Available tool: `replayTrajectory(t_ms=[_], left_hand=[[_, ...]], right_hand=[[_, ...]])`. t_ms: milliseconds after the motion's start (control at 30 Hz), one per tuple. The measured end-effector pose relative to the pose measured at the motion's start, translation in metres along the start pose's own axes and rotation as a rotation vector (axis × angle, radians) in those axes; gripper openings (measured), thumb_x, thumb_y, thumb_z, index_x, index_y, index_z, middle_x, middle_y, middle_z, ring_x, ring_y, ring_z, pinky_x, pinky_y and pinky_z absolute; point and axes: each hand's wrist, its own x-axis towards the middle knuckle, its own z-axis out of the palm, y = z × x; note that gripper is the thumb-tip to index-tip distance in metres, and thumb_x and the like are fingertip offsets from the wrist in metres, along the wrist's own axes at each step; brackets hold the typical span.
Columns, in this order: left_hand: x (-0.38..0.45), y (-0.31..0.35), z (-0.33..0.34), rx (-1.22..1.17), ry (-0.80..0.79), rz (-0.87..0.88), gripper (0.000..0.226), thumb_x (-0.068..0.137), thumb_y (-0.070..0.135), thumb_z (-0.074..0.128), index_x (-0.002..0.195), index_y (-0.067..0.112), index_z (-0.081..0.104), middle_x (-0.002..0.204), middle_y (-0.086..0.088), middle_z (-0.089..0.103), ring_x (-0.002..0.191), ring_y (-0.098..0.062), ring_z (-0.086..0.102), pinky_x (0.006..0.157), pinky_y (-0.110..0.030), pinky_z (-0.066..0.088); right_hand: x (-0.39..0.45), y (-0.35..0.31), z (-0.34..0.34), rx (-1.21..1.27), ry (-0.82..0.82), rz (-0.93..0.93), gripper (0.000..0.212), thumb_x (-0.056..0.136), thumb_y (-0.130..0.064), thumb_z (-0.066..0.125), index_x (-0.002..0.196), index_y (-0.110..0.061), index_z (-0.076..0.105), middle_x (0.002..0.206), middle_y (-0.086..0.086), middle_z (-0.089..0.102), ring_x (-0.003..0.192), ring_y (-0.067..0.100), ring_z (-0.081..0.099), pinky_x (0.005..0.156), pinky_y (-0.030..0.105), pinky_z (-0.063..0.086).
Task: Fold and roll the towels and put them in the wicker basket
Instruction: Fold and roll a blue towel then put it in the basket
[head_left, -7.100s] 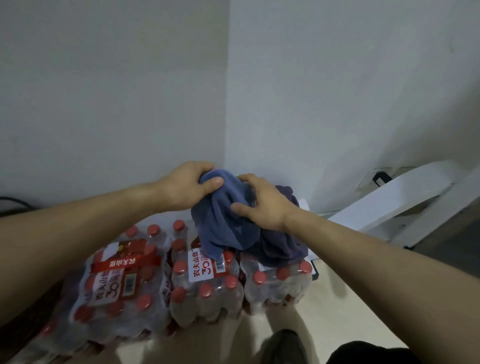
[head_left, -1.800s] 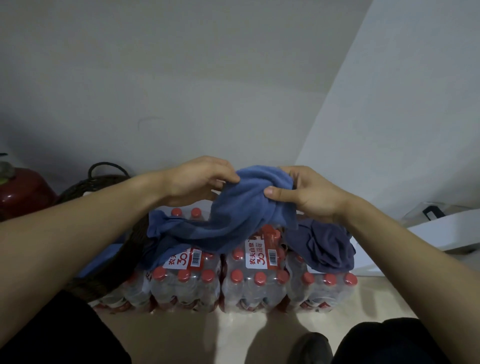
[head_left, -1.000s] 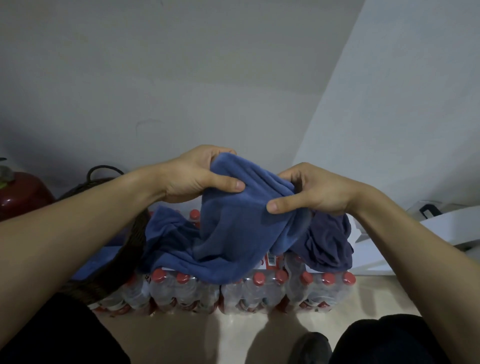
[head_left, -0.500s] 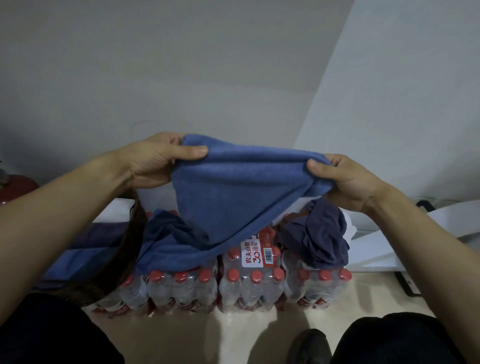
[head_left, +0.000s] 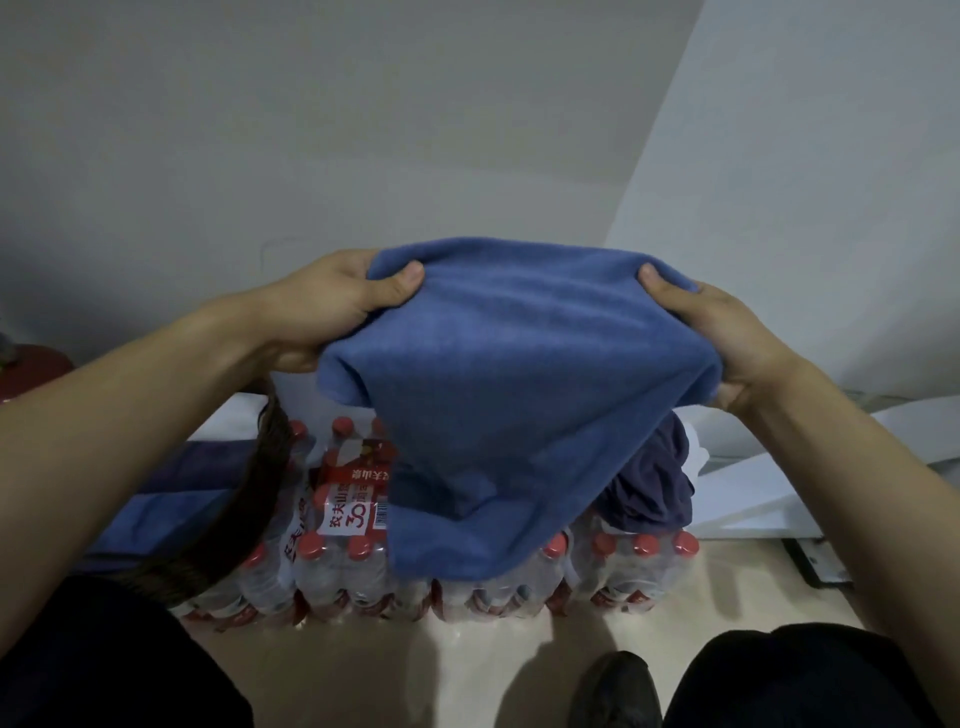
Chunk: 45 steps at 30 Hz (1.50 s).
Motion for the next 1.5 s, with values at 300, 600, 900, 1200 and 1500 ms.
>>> replayTrajectory(t_ms=[300,600,900,1200,1500], left_hand=[[-0.003,-0.016,-0.013,0.104,-0.178,-0.163,0.013,0.078,0.018,0.071,0.088,0.014,0.065,0.079,0.003,0.069,0.071,-0.011,0.066,0.058,-0.018,0.052],[-0.001,-0.062,-0.031,0.036,-0.222,-0.375,0.025,0.073,0.016,0.075,0.093,0.004,0.066,0.096,-0.018,0.07,0.087,-0.028,0.066,0.073,-0.031,0.057],[-0.004,-0.106,-0.052,0.564,-0.133,-0.575,0.022,0.075,0.018,0.082,0.08,0.007,0.063,0.07,-0.008,0.07,0.067,-0.022,0.068,0.053,-0.029,0.051],[0.017,-0.153,-0.045,0.643,0.109,-0.561,0.029,0.08,-0.005,0.069,0.087,0.013,0.047,0.073,-0.014,0.048,0.062,-0.024,0.044,0.054,-0.03,0.039],[0.037,-0.18,-0.05,0.722,0.227,-0.543,0.037,0.079,-0.009,0.062,0.107,0.01,0.048,0.063,-0.011,0.048,0.054,-0.021,0.044,0.049,-0.027,0.037]], right_hand=[[0.001,0.022,-0.016,-0.008,-0.066,0.215,0.014,0.095,-0.017,0.058,0.096,-0.012,0.072,0.075,0.002,0.068,0.064,0.014,0.064,0.055,0.023,0.053],[0.007,0.069,-0.01,-0.146,-0.09,0.333,0.014,0.09,-0.003,0.063,0.089,-0.012,0.073,0.088,0.009,0.073,0.078,0.022,0.07,0.064,0.027,0.056],[0.017,0.116,-0.014,-0.289,0.027,0.483,0.008,0.097,-0.009,0.058,0.101,-0.005,0.065,0.099,0.014,0.068,0.087,0.027,0.065,0.077,0.038,0.053],[0.04,0.162,0.0,-0.475,0.252,0.527,0.049,0.082,0.017,0.019,0.098,-0.022,0.043,0.068,0.009,0.04,0.044,0.017,0.031,0.037,0.025,0.037],[0.072,0.177,0.01,-0.648,0.21,0.575,0.032,0.094,0.009,0.039,0.089,-0.011,0.063,0.076,0.012,0.057,0.053,0.026,0.053,0.039,0.027,0.049]])
